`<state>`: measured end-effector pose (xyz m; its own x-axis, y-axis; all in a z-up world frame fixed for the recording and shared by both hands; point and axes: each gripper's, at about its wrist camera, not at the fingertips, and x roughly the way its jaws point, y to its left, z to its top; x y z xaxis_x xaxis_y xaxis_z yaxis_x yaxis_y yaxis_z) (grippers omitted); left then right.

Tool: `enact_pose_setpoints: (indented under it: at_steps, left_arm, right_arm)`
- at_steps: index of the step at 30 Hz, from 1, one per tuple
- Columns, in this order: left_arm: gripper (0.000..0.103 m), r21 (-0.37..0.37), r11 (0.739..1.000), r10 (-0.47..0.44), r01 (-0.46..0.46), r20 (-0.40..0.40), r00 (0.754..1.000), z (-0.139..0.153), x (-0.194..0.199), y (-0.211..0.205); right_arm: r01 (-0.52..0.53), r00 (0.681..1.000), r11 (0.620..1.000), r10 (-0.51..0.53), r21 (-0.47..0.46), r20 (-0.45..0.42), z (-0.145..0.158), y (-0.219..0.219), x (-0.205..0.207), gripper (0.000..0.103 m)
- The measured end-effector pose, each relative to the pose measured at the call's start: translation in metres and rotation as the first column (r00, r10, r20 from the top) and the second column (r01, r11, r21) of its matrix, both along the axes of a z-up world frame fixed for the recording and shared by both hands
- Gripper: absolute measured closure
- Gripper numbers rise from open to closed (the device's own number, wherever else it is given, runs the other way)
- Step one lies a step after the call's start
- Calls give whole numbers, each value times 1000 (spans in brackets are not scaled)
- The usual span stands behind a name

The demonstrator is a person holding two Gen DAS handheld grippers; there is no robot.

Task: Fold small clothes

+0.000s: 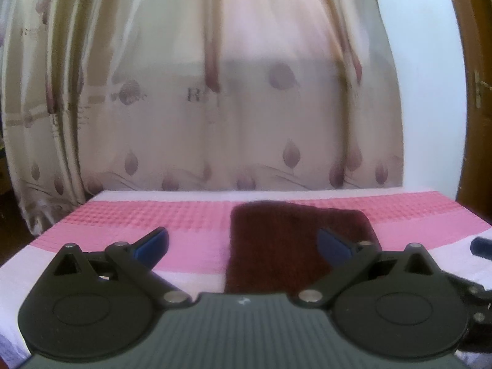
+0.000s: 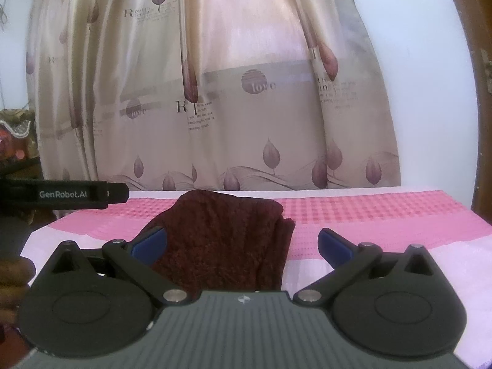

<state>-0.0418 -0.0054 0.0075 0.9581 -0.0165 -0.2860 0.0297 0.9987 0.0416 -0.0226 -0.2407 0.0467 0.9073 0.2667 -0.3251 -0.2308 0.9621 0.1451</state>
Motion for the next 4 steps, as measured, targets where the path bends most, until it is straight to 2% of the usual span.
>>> enact_pose_setpoints:
  at_steps: [2, 4]
  left_arm:
    - [0, 5, 1000, 5, -5, 2, 1000, -1, 0, -2]
    - [0, 4, 1000, -2, 2, -38, 999, 0, 4, -2]
  right_arm:
    - [6, 1000, 1000, -6, -5, -1, 1, 1, 0, 0]
    - [5, 1000, 1000, -5, -8, -3, 1, 2, 1, 0]
